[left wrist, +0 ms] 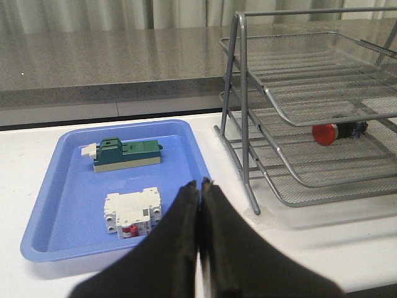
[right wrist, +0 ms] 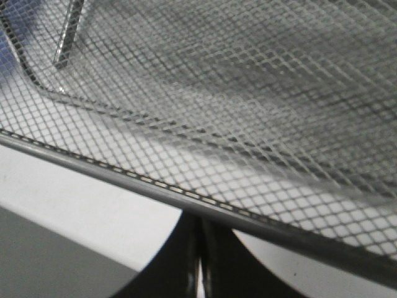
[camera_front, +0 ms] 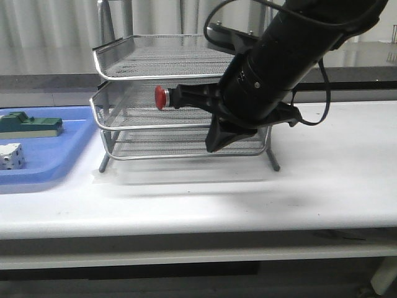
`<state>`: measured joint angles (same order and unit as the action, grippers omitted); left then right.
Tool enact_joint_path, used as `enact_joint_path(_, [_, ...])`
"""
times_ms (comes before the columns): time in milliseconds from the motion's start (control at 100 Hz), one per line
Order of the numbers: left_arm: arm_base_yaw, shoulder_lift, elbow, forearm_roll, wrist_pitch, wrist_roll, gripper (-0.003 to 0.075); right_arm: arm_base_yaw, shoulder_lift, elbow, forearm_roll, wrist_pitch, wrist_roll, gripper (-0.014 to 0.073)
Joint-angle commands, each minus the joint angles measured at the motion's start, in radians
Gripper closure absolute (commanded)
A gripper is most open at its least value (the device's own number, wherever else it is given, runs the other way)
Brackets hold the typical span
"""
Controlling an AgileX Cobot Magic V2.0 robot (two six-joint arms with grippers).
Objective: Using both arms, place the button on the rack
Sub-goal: 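Keep pushing the tray with the right gripper until it sits flush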
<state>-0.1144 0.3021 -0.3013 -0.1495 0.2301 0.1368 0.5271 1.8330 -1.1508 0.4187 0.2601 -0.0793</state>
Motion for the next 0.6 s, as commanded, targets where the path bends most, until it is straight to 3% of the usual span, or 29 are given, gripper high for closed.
enact_joint_path(0, [0.005, 0.006, -0.029, -0.010, -0.082, -0.009, 0.0741, -0.021, -0.029, -0.063, -0.017, -0.061, -0.010, 0.0661])
enact_joint_path(590, [0.005, 0.006, -0.029, -0.010, -0.082, -0.009, 0.0741, -0.041, -0.006, -0.120, -0.040, -0.030, -0.010, 0.0661])
